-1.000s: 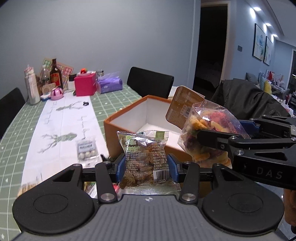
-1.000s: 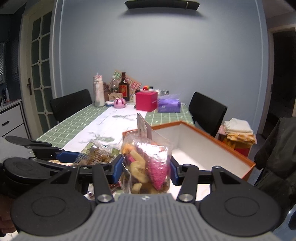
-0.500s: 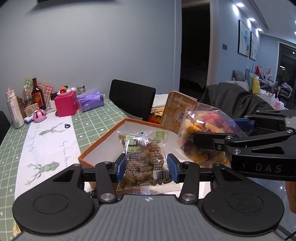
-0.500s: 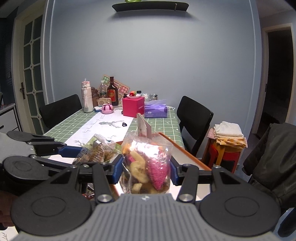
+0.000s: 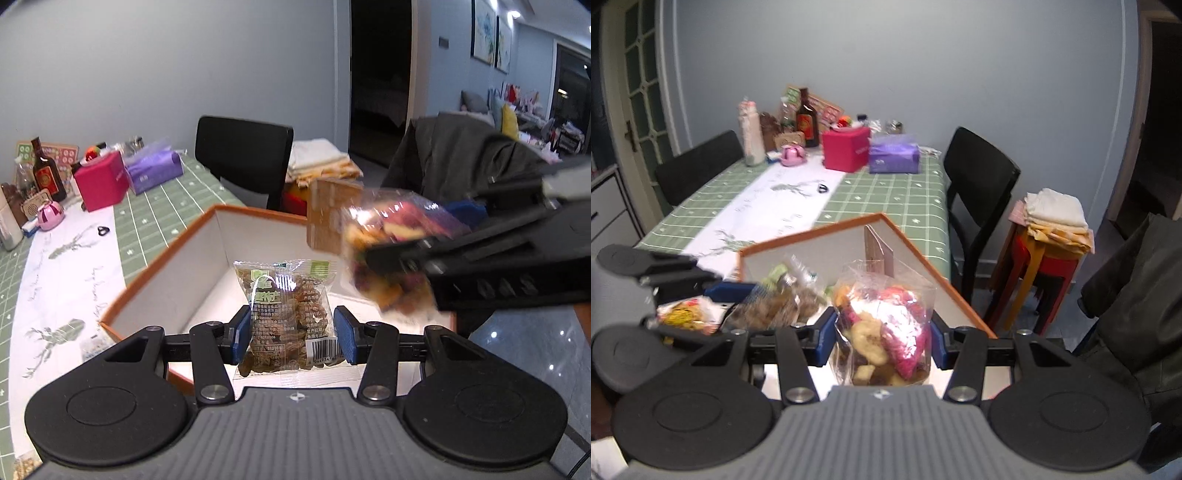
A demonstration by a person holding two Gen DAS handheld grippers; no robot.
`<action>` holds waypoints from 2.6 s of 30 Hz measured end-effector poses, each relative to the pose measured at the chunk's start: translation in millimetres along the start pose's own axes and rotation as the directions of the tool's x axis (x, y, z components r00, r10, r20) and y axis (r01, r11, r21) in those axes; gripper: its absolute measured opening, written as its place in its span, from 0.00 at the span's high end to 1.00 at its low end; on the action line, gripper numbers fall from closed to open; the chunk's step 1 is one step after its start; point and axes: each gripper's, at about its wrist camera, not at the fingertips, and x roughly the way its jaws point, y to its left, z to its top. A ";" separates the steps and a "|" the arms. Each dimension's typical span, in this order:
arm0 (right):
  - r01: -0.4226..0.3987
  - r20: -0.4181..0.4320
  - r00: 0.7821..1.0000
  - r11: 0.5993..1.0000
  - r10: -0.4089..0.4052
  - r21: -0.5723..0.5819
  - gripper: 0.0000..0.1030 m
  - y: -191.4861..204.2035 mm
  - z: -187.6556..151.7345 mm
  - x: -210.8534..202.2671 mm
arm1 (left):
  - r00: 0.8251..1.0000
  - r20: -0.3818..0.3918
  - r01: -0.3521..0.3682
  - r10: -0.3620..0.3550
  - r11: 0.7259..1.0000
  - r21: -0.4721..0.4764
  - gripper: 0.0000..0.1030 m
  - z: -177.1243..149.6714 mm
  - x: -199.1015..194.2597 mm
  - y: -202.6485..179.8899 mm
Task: Organize snacks
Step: 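Carry both held bags up and over into the orange box, then open both grippers to drop the bags into the box, then grasp the red-capped candy bottle with the left gripper while the right grasps the chip bag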
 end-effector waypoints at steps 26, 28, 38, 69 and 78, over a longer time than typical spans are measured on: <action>-0.009 -0.241 0.970 0.998 -0.007 -0.067 0.52 -23.7 -35.8 79.1 | 0.977 -0.215 0.021 0.002 0.994 0.105 0.42 -22.2 60.5 -37.4; -0.006 -0.242 0.970 0.998 -0.011 -0.066 0.51 -23.2 -35.9 79.7 | 0.979 -0.206 0.020 0.004 0.994 0.111 0.42 -21.9 59.3 -37.7; 0.001 -0.195 0.981 1.000 -0.006 -0.027 0.47 -25.3 -29.9 67.4 | 0.990 -0.138 0.021 -0.012 0.997 0.067 0.34 -14.0 37.0 -28.4; -0.141 0.148 0.981 0.985 0.125 0.102 0.45 73.1 -61.0 -47.6 | 0.990 0.101 -0.056 0.094 0.943 -0.328 0.28 -110.0 -90.4 117.6; -0.115 0.164 0.982 0.988 0.097 0.105 0.42 105.3 -106.2 -55.4 | 0.990 0.037 -0.106 0.140 0.875 -0.472 0.28 -164.3 -95.8 155.9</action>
